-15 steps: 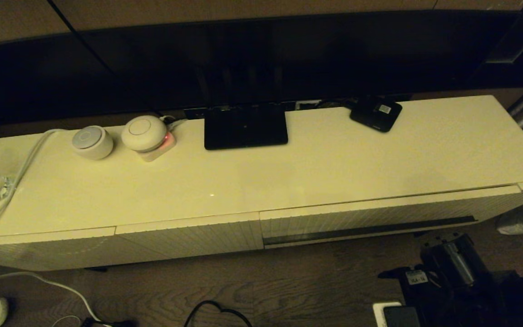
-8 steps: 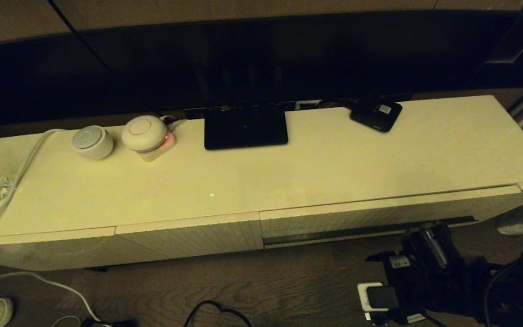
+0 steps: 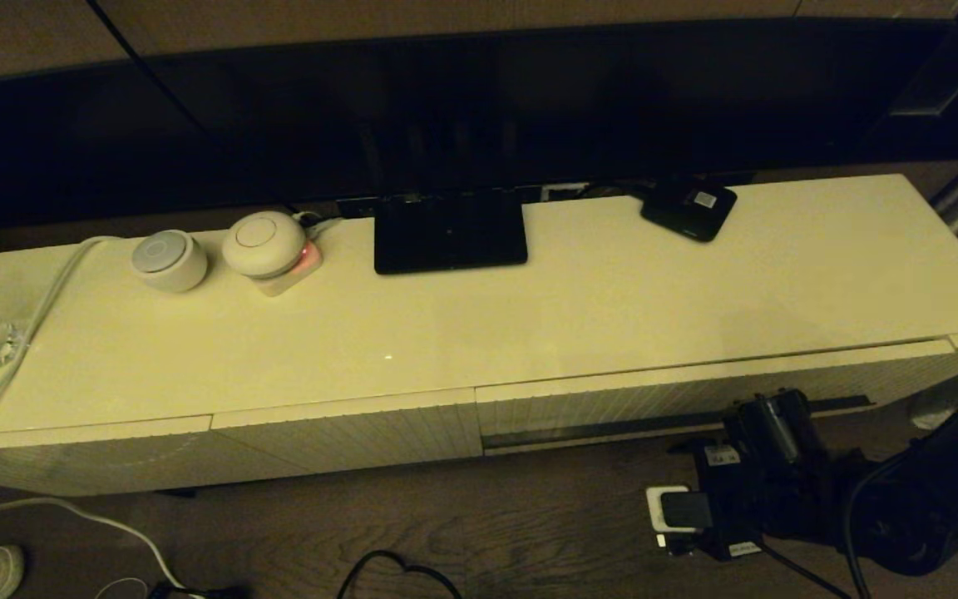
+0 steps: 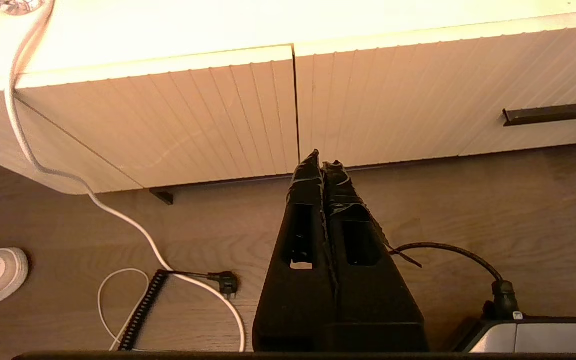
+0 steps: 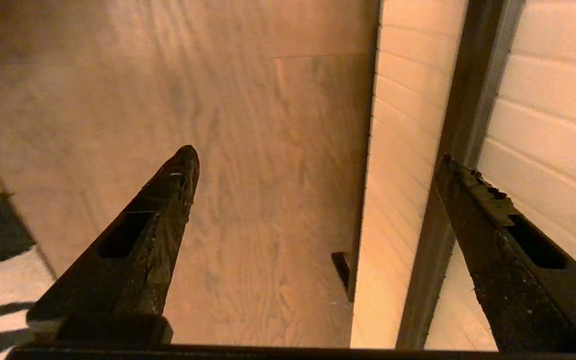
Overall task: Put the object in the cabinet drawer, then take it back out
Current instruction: Open the drawer
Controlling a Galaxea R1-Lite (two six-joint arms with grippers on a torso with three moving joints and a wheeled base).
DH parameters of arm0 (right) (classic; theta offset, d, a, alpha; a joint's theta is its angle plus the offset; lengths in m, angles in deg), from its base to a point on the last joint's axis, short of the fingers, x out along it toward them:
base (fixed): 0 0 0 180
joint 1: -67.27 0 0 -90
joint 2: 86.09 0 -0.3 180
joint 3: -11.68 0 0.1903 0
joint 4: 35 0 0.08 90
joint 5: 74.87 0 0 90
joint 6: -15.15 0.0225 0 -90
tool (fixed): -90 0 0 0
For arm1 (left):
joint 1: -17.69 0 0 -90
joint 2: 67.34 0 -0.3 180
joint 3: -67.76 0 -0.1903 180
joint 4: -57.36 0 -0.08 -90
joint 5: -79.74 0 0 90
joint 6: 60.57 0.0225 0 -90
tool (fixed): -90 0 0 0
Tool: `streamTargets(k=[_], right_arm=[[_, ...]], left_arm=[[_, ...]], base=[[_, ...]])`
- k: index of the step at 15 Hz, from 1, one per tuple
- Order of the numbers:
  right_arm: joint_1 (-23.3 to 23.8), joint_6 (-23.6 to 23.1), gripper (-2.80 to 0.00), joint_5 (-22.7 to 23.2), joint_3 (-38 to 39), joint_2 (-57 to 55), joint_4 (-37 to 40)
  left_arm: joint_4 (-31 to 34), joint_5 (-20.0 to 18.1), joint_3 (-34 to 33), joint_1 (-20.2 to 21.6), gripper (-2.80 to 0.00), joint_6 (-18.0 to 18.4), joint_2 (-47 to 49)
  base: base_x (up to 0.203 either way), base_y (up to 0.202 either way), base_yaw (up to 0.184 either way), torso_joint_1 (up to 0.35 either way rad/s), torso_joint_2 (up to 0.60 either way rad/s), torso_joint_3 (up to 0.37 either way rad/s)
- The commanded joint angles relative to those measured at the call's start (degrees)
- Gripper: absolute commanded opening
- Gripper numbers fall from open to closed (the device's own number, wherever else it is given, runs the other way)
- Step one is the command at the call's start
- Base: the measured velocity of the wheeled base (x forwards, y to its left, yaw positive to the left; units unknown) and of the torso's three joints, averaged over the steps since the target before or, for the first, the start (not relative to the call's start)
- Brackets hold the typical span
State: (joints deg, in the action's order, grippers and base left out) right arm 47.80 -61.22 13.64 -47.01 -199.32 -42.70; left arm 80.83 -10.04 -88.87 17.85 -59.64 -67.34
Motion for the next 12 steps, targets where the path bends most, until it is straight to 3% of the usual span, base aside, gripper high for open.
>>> streamTargets(k=[1,12], right_arm=[[0.5,-0.42,0.0,-0.01,-1.49,-2.0,-0.88],[1.81,-0.44,0.0,-0.01,-5.82,-6.86,-1.81]], left_arm=[[-0.01,0.04,-0.18,0.02,-2.8,0.03,0.0],[-0.01,0.04,-0.18,0.02,-2.8,0.03,0.0]], base=[[0.0,0.0,0.0,0.0,0.0,0.0],[0.0,0.0,0.0,0.0,0.0,0.0]])
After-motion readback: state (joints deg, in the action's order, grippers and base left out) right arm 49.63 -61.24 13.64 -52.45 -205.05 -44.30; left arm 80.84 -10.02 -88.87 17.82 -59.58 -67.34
